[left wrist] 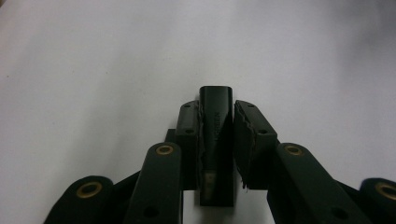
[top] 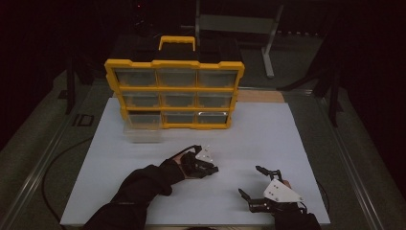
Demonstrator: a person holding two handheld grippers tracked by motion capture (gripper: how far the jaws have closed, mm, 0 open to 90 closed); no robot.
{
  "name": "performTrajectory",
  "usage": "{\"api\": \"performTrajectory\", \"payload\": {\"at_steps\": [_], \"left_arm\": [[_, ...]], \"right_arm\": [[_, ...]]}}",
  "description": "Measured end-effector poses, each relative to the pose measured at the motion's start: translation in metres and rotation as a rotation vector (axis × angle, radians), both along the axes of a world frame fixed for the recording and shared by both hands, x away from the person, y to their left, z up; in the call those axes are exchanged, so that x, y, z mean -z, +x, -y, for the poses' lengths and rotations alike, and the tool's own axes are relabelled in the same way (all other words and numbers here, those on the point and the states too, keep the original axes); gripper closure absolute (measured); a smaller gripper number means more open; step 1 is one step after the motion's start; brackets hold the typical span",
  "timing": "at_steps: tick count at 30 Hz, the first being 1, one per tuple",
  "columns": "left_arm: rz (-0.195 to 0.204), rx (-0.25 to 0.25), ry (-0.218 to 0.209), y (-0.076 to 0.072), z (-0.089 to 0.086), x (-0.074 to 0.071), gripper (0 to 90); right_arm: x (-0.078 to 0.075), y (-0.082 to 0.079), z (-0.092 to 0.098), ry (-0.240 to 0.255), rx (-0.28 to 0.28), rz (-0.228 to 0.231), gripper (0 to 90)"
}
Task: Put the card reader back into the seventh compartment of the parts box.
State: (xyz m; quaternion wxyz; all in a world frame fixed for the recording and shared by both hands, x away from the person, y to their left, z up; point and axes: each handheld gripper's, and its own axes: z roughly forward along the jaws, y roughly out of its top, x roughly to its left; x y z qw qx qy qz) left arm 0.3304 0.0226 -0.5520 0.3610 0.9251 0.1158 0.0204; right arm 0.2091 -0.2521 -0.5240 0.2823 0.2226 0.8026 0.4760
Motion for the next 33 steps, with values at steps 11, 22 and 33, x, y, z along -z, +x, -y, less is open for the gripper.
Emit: {"api": "performTrajectory", "payload": {"at_steps": [11,22,33], "left_arm": [[0.003,-0.006,0.006,-0.001,0.001,-0.002,73.1],[0.001,-0.007,0.001,-0.003,-0.003,-0.012,73.1],[0.008,-0.004,0.029,-0.006,-0.009,-0.020,73.1]], "right_arm": [[0.000,0.000,0.000,0.002,0.002,0.001,8.6],[0.000,0.000,0.000,0.002,0.002,0.002,8.6],[0.000,0.000,0.000,0.003,0.004,0.002,8.7]]}}
